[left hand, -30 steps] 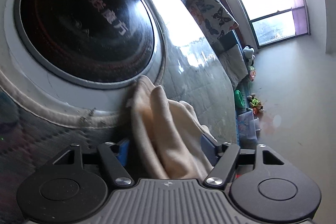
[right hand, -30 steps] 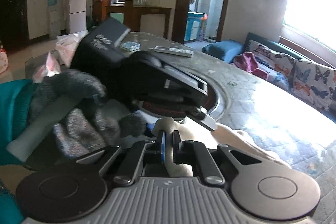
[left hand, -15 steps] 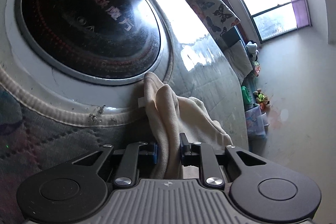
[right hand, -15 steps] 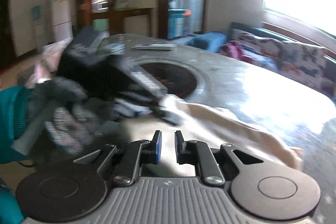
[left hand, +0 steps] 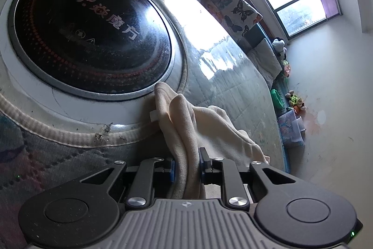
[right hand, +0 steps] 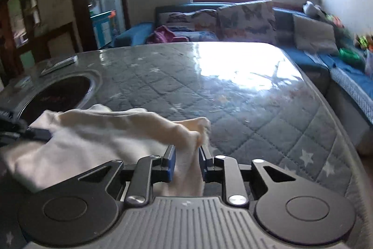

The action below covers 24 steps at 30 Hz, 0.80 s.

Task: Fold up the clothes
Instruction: 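Lift and carry the folded sweatshirt away from the hob with the left tool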

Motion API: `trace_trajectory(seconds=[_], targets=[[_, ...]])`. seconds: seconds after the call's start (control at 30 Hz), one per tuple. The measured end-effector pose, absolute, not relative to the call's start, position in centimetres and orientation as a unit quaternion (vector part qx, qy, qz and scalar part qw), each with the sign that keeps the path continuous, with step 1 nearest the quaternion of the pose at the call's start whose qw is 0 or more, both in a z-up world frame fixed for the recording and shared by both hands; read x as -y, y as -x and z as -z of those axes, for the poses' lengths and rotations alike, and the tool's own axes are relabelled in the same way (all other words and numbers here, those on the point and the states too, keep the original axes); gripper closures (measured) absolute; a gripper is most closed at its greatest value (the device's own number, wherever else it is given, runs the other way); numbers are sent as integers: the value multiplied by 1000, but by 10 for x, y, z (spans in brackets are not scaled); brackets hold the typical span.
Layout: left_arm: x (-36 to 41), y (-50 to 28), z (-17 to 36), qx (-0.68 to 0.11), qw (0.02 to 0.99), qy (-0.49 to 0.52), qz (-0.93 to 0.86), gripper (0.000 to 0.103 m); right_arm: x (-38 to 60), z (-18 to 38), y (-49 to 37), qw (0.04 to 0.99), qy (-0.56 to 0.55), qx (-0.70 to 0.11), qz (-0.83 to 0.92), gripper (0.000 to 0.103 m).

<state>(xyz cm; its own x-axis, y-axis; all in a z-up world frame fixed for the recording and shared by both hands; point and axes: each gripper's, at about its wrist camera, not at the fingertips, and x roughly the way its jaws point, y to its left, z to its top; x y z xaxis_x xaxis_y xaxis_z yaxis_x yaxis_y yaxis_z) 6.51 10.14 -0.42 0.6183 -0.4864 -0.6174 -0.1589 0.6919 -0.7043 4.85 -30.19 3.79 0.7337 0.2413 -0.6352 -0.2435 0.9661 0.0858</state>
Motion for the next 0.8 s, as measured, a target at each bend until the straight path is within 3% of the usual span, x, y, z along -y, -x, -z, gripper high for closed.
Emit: trace_trajectory(seconds=[0.13, 0.33, 0.4, 0.47, 0.8], targets=[[-99, -67, 3, -426, 818, 374, 100, 82, 307, -29, -56, 930, -14, -344, -127, 68], [-98, -70, 3, -424, 822, 368, 100, 82, 311, -21, -66, 928, -51, -344, -133, 67], [-97, -70, 2, -423, 824, 364, 101, 82, 313, -20, -66, 929, -58, -341, -134, 75], [-95, -70, 1, -421, 829, 354, 101, 82, 313, -21, -65, 927, -67, -340, -142, 92], [-62, -75, -18, -417, 855, 282, 126, 85, 321, -48, -34, 946, -67, -294, -120, 94]])
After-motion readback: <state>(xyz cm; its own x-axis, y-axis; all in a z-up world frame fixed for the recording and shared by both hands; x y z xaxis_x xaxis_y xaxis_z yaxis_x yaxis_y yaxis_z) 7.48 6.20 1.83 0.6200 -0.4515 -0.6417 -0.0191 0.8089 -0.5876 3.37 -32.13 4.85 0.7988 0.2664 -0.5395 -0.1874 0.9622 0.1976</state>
